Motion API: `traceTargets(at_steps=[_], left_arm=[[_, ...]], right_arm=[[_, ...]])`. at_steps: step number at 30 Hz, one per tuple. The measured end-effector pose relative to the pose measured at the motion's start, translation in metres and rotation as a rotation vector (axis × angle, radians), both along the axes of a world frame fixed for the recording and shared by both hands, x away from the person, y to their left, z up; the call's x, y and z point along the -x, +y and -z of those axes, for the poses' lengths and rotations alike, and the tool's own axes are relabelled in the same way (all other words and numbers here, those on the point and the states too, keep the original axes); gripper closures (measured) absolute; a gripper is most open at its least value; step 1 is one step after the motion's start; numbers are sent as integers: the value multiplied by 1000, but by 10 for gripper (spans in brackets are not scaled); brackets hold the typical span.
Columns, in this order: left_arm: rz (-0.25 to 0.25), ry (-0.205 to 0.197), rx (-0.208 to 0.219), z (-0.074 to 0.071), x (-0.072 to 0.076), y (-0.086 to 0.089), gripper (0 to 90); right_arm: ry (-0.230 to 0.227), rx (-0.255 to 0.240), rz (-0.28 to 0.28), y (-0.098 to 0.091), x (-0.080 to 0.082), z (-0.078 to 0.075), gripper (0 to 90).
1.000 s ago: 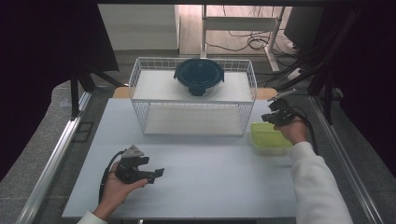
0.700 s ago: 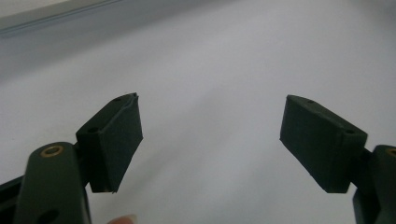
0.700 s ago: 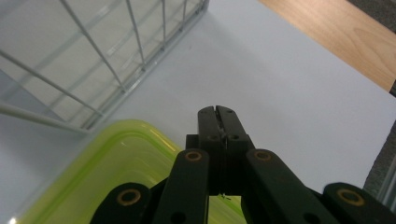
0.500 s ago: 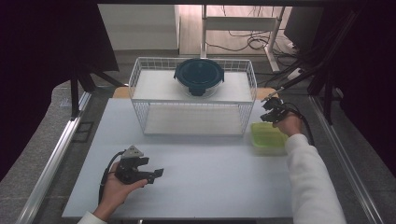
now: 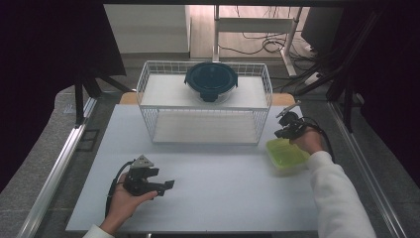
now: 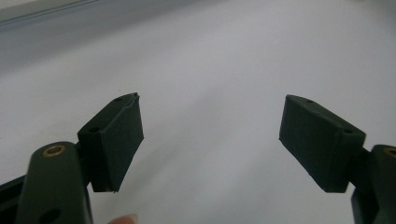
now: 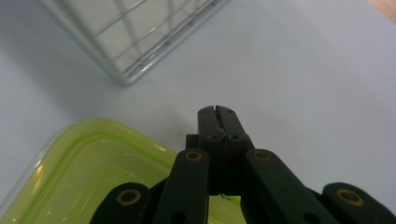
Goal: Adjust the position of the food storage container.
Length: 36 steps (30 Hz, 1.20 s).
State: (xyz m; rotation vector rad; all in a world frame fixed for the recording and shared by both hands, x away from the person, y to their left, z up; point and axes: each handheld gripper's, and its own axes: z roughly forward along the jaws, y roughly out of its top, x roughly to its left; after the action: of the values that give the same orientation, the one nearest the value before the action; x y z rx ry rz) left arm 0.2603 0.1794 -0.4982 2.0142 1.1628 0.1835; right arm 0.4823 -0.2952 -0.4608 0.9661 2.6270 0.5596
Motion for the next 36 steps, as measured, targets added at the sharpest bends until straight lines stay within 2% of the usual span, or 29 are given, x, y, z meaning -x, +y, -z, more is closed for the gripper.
traceTargets(at_steps=[2, 5, 8, 11, 14, 17, 22, 29, 36], left_arm=[[-1, 1, 4, 0, 0, -1, 210], [3, 4, 6, 0, 0, -2, 210], [4, 3, 9, -1, 1, -3, 210], [4, 1, 13, -1, 1, -3, 210], [4, 0, 10, -1, 1, -2, 210], [4, 0, 8, -1, 1, -2, 209], [1, 1, 6, 0, 1, -2, 209], [5, 10, 12, -1, 2, -3, 208], [9, 15, 6, 1, 2, -4, 208]], right_arm=[[12, 1, -21, 2, 7, 1, 883], [4, 5, -37, 4, 13, 1, 883], [-27, -9, -9, -2, 13, -5, 883], [-61, -38, 62, -16, 11, -15, 883], [-85, -32, 148, -34, 9, -22, 883], [-93, -27, 225, -52, 7, -23, 883], [-99, -14, 295, -76, 8, -19, 883], [-62, 17, 309, -89, 12, -8, 883], [-29, 76, 265, -88, 18, 2, 883]])
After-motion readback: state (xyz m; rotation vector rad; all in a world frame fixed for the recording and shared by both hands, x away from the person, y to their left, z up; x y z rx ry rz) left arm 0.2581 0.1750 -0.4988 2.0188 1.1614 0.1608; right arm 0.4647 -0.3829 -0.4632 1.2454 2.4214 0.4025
